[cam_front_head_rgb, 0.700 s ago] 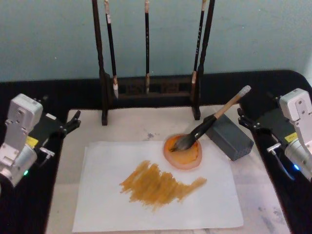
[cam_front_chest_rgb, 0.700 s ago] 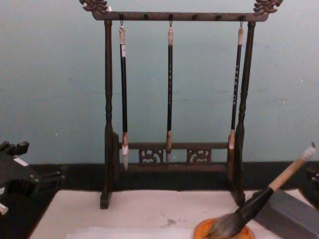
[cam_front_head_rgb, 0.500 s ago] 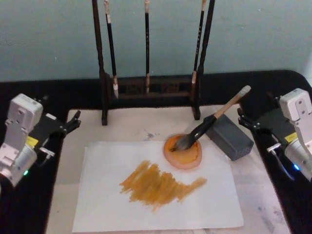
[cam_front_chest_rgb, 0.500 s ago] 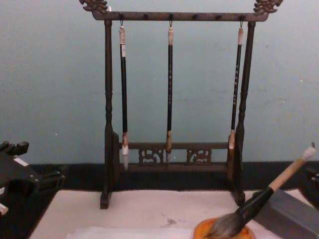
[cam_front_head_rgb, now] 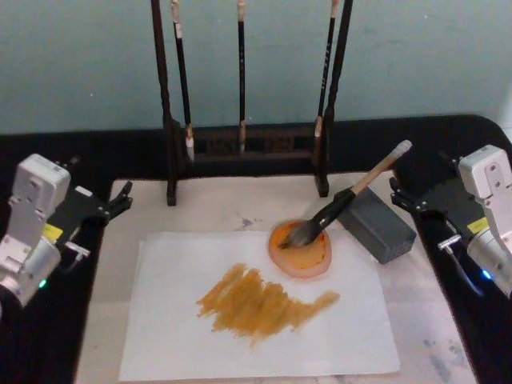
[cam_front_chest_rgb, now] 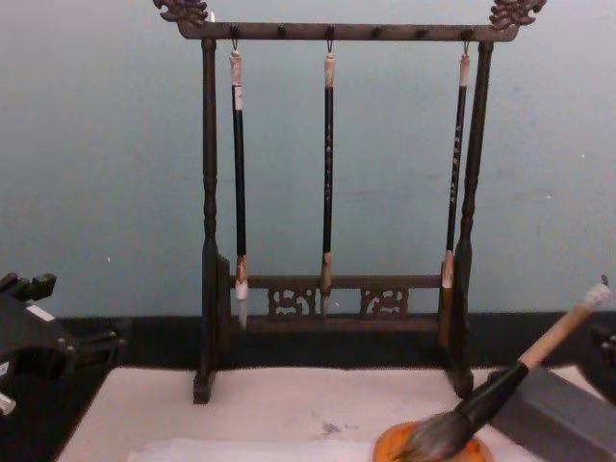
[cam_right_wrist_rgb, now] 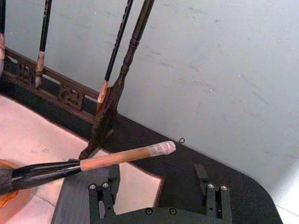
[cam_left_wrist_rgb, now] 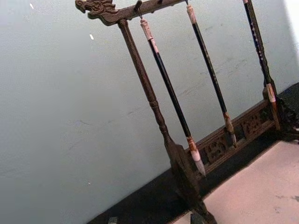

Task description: Pick up the brush from the inkstone, write on the paper, then place the brush back to its original position.

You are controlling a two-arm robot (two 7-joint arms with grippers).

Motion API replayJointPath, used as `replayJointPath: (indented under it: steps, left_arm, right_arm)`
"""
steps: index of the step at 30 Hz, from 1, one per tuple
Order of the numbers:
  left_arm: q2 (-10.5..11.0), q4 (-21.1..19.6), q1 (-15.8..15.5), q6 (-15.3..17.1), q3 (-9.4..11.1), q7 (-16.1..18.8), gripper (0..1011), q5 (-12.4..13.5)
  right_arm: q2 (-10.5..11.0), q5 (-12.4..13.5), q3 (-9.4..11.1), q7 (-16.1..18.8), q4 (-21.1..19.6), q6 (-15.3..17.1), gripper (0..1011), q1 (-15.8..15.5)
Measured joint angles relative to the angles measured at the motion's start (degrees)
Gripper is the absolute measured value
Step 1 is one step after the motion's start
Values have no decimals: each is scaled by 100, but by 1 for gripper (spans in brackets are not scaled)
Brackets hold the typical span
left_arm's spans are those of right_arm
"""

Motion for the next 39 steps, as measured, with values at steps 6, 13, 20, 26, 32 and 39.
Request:
replayJointPath:
  steps: [6,13,20,26,32,39]
  left_arm:
    - [0,0,0,0,0,0,1009,0]
    - [0,0,0,0,0,0,1010,0]
    - [0,0,0,0,0,0,1010,0]
    - [0,0,0,0,0,0,1010,0]
    - [0,0,0,0,0,0,1010,0]
    - [0,0,0,0,0,0,1010,0]
  right_arm:
    - [0,0,0,0,0,0,1000,0]
    - [0,0,0,0,0,0,1000,0]
    - [0,0,0,0,0,0,1000,0]
    - [0,0,0,0,0,0,1000,0]
    - [0,0,0,0,0,0,1000,0]
    - [0,0,0,0,0,0,1000,0]
